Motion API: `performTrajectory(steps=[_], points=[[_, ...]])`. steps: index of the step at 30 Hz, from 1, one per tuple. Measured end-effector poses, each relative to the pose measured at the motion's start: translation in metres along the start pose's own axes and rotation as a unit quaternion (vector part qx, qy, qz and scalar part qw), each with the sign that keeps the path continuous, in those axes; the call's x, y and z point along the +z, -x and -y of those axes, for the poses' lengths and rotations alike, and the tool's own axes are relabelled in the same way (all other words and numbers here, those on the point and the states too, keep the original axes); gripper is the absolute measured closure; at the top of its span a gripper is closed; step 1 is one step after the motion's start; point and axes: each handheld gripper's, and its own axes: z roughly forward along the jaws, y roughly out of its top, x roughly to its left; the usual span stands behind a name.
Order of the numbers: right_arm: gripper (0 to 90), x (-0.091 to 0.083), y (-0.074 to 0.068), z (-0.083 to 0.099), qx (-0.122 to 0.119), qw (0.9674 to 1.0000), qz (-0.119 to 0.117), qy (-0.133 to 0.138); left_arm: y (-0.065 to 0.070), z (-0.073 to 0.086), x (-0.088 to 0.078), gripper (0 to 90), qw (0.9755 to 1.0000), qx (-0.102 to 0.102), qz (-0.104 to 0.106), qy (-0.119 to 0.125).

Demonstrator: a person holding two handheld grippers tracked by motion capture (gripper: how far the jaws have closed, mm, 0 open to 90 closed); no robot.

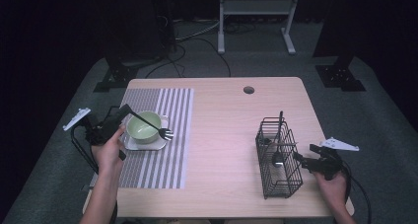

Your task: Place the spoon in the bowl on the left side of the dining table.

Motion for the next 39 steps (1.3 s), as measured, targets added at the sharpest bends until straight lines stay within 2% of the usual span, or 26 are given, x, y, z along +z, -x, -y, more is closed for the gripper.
performTrajectory(steps=[11, 39], points=[[16.0, 0.0, 0.0, 0.0, -0.001, 1.0, 0.001, 0.0, -0.01, -0.011, -0.005, 89.4, 0.9998, -0.002, -0.018, 0.013], [16.0, 0.0, -0.001, 0.0, -0.002, 1.0, 0.003, -0.002, -0.035, -0.023, -0.019, 89.4, 0.9981, -0.01, -0.055, 0.026]])
